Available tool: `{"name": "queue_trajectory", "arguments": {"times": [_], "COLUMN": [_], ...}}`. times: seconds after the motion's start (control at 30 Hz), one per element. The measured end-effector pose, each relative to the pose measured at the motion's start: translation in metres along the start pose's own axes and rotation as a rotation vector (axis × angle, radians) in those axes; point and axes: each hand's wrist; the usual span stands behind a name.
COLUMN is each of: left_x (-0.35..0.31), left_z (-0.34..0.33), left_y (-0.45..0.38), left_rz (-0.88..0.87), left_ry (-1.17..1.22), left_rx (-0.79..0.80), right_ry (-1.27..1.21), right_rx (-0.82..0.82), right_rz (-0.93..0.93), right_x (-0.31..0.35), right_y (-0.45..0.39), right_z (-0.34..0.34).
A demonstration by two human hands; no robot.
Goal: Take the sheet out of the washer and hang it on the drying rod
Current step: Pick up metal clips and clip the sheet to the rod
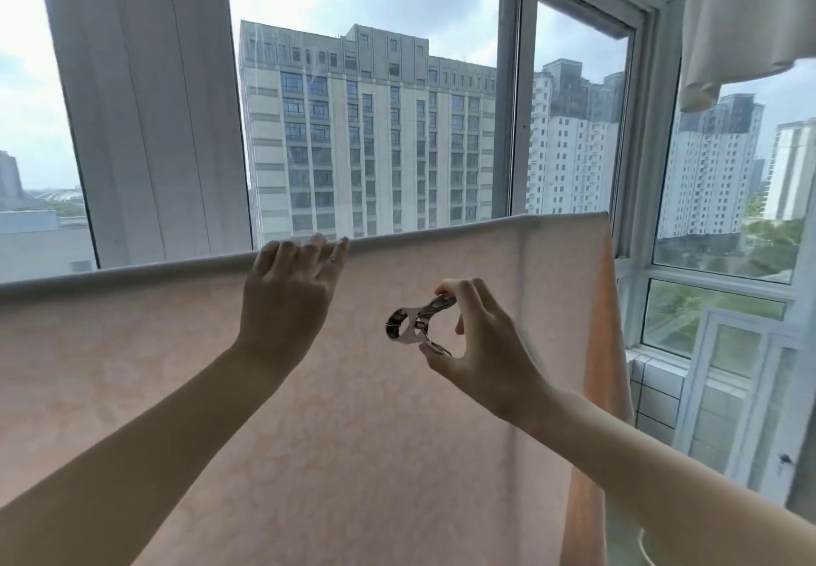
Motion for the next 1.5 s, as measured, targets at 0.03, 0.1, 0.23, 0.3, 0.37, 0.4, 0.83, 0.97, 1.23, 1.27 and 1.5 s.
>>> {"name": "queue_trajectory", "arguments": {"times": [0.03,0.1,0.23,0.3,0.37,0.4,0.83,0.97,1.23,1.27,1.5], "left_x": [-0.007,-0.021,-0.052,-0.067,-0.082,-0.089,-0.175,-0.201,-0.249,-0.254,-0.281], "left_z": [-0.005,-0.015,-0.032,-0.041,-0.051,-0.056,-0.104,-0.12,-0.142,-0.144,-0.149], "left_y": [-0.005,-0.017,-0.04,-0.051,-0.062,-0.068,-0.132,-0.149,-0.187,-0.192,-0.226], "left_rz": [-0.001,0.0,-0.011,-0.03,-0.046,-0.053,-0.041,0.004,0.041,0.047,0.125], "left_ry": [-0.009,-0.042,-0.066,-0.065,-0.065,-0.065,-0.014,-0.003,0.011,0.0,0.055], "left_rx": [-0.008,-0.018,0.008,0.01,0.007,0.006,0.077,0.146,0.209,0.224,0.348], "right_ry": [0.009,0.026,0.053,0.066,0.081,0.088,0.123,0.147,0.164,0.158,0.141], "right_rx": [0.002,0.001,-0.01,-0.013,-0.021,-0.024,-0.045,-0.049,-0.06,-0.058,-0.055], "right_rz": [0.001,0.003,0.008,0.011,0.005,0.0,-0.022,0.031,0.144,0.15,0.158], "right_x": [-0.008,-0.024,-0.056,-0.071,-0.088,-0.097,-0.201,-0.231,-0.295,-0.302,-0.355], "right_y": [-0.005,-0.014,-0.026,-0.029,-0.031,-0.032,-0.049,-0.055,-0.086,-0.088,-0.097], "right_z": [0.0,-0.001,0.002,0.005,0.009,0.011,0.042,0.056,0.098,0.102,0.121]}}
Point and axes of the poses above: each hand's wrist, its own y-axis away from the middle knuckle, its own z-axis out of the back of the hand, x = y × z, and after that the axes turned 2 degrees about x, right-handed
